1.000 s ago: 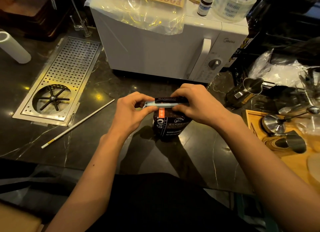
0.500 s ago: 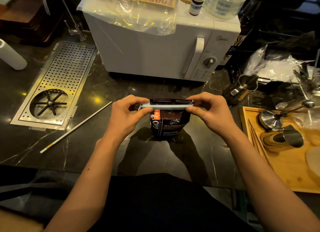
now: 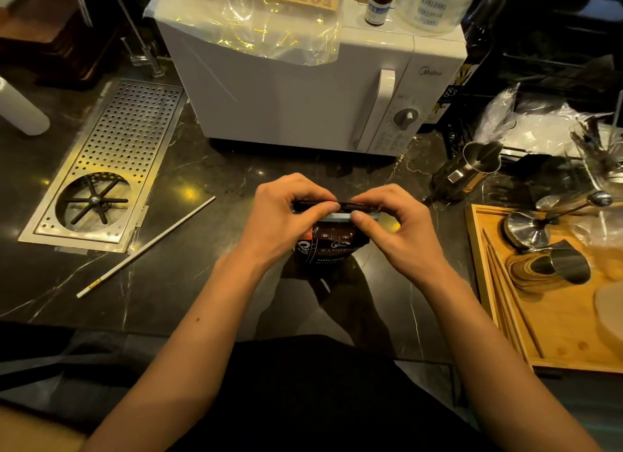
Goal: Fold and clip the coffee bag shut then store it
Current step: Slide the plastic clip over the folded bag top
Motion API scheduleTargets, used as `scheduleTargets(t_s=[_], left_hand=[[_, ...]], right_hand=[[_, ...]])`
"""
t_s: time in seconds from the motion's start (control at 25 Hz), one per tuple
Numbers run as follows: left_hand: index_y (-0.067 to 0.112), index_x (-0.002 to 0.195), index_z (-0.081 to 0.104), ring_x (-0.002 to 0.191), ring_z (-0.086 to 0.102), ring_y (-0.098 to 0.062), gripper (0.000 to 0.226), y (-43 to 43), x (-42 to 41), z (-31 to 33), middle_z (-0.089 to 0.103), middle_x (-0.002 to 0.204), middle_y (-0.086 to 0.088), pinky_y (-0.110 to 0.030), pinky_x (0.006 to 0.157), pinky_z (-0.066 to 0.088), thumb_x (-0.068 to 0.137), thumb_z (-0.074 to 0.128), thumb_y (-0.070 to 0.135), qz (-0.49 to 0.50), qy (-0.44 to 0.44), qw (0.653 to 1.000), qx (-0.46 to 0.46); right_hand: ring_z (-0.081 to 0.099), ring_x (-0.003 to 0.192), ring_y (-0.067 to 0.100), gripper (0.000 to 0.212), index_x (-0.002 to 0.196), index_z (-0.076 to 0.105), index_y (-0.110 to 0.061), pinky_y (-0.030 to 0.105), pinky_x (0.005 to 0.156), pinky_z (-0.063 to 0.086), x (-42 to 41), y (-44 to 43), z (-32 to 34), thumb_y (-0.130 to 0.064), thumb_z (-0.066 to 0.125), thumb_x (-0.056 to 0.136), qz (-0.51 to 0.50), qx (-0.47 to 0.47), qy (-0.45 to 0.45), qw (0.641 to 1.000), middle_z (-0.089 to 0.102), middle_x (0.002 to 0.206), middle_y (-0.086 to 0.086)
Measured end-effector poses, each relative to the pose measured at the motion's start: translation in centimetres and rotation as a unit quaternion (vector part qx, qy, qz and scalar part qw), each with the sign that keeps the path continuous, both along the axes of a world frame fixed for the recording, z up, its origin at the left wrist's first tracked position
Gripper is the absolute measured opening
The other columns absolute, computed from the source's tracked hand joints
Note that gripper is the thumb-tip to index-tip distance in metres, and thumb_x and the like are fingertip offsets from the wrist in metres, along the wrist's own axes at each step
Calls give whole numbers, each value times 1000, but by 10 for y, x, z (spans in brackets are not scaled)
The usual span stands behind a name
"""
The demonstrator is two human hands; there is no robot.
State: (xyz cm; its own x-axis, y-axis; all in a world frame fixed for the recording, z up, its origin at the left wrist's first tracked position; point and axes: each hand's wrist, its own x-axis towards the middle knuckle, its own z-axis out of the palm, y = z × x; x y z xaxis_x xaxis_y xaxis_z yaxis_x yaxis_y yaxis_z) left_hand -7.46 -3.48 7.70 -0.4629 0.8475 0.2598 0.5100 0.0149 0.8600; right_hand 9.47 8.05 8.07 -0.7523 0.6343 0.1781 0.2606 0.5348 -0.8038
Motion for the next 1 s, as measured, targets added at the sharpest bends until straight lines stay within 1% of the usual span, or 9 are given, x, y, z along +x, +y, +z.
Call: scheduleTargets(t_s=[0.16,0.32,0.4,0.6,0.68,0.76,0.84,0.92,1.0], left_hand=[[13,86,77,84,64,-10,6,-2,4,-7,70,85,2,-20,78,49,82,76,18,-2,16,1000,13],[11,82,75,81,62,-12,2,-3,6,-7,68,82,2,-20,75,47,82,75,13,-12,22,1000,18],[10,82,76,80,62,-11,3,-4,5,-9,68,80,3,-21,74,47,81,76,12,-18,6,1000,21],[21,86,75,84,67,-11,10,-12,-3,-19,70,85,6,-25,77,52,80,78,14,36,-82,996,10],[25,84,72,82,66,-7,14,-15,-4,-21,69,85,7,-27,76,54,80,77,13,57,-111,992,12],[25,83,71,81,64,-5,15,-14,-6,-22,69,84,6,-26,74,54,80,77,12,53,-111,992,15],[25,82,72,81,65,-5,15,-12,-6,-23,70,84,5,-25,75,55,81,77,11,56,-131,990,13],[27,81,73,82,68,-7,16,-11,-1,-23,72,83,7,-28,75,57,81,77,12,87,-195,977,15],[26,80,74,80,70,-6,14,-9,4,-24,73,80,10,-27,71,59,81,75,12,120,-268,956,21]], right_hand=[[61,85,8,8,93,73,-10,19,76,45,-12,-9,0,-12,69,88,-3,55,20,998,67,89,-2],[56,78,9,4,84,69,-10,19,72,43,-18,-16,-6,-6,68,85,-46,104,18,993,60,82,-9],[55,76,9,5,82,70,-10,18,71,43,-21,-21,-8,-6,68,83,-64,99,23,993,60,80,-9],[61,79,8,2,83,73,-12,18,74,47,-21,-19,-8,-14,73,84,-99,69,42,992,68,82,-3],[61,77,9,11,78,71,-12,19,72,47,-17,-17,-9,-20,78,80,-140,47,54,988,67,78,-3],[59,75,10,14,73,68,-12,19,71,46,-17,-16,-11,-20,79,78,-160,31,62,985,64,75,-3],[58,74,6,12,73,68,-11,17,71,45,-19,-14,-11,-16,78,78,-149,2,65,987,62,74,-4],[58,75,3,7,77,70,-12,17,73,46,-20,-9,-10,-13,76,80,-119,-29,56,991,63,76,-6],[60,79,3,4,82,71,-14,18,76,48,-19,-5,-10,-12,71,85,-99,-32,38,994,64,80,-9]])
